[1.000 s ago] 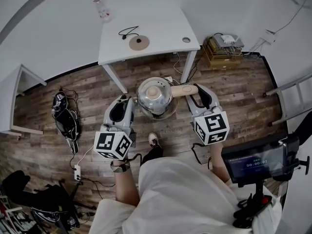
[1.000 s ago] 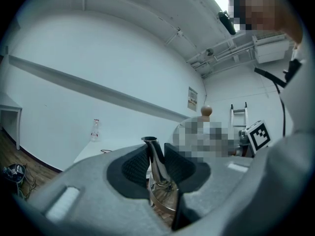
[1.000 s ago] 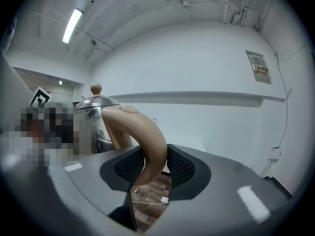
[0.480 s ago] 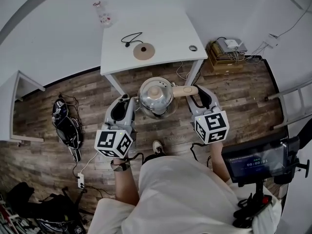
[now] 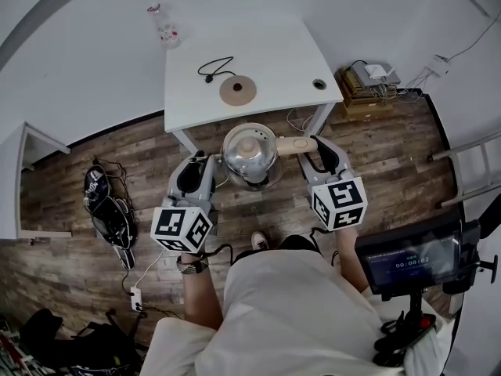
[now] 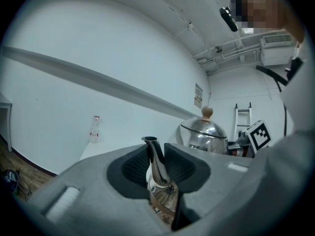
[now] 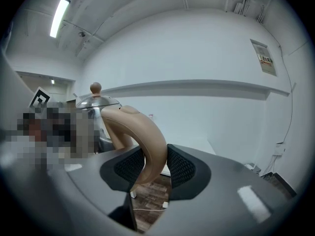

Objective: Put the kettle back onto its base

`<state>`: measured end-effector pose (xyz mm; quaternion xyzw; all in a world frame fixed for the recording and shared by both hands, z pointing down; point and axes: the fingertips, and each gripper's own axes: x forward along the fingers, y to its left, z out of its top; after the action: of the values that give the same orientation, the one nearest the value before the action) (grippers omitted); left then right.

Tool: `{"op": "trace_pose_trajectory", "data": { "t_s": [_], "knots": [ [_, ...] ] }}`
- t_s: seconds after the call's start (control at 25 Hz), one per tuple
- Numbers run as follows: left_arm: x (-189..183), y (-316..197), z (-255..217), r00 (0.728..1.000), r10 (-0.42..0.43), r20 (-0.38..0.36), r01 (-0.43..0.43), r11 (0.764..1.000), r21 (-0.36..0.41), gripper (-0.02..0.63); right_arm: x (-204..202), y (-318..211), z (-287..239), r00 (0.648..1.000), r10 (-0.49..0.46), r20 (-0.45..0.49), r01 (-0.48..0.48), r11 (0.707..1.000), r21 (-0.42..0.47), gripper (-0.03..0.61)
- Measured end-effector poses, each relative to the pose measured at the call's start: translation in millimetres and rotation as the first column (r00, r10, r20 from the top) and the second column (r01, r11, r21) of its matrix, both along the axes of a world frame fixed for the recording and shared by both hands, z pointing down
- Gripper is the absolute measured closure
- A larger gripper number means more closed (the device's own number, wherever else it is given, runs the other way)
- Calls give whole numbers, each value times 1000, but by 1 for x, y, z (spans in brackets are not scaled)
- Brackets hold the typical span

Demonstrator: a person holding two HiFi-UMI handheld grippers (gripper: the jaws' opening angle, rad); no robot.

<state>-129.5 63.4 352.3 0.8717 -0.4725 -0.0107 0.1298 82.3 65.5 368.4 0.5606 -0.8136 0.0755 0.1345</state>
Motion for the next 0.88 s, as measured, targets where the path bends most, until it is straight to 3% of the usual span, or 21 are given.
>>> {"op": "trace_pose_trajectory", "data": {
  "t_s": [0.28,0.52,0.72,0.88],
  "knots": [
    [3,-2,-1,1000,14,-9,-14,1000,-5,517,4,-2,-1,1000,19,8,-19,1000,-4,433],
    [-5,-55,15,1000,12,-9,-12,999,-37,517,-5,-55,14,1000,18,12,-18,999,-29,433],
    [-6,-49,13,1000,-9,-11,9,1000,-27,517,-6,-56,10,1000,4,29,-3,1000,-8,431],
    [-6,-113,18,999,-40,2,40,999,-36,517,-6,-126,17,999,-24,34,25,999,-20,431]
  ]
}}
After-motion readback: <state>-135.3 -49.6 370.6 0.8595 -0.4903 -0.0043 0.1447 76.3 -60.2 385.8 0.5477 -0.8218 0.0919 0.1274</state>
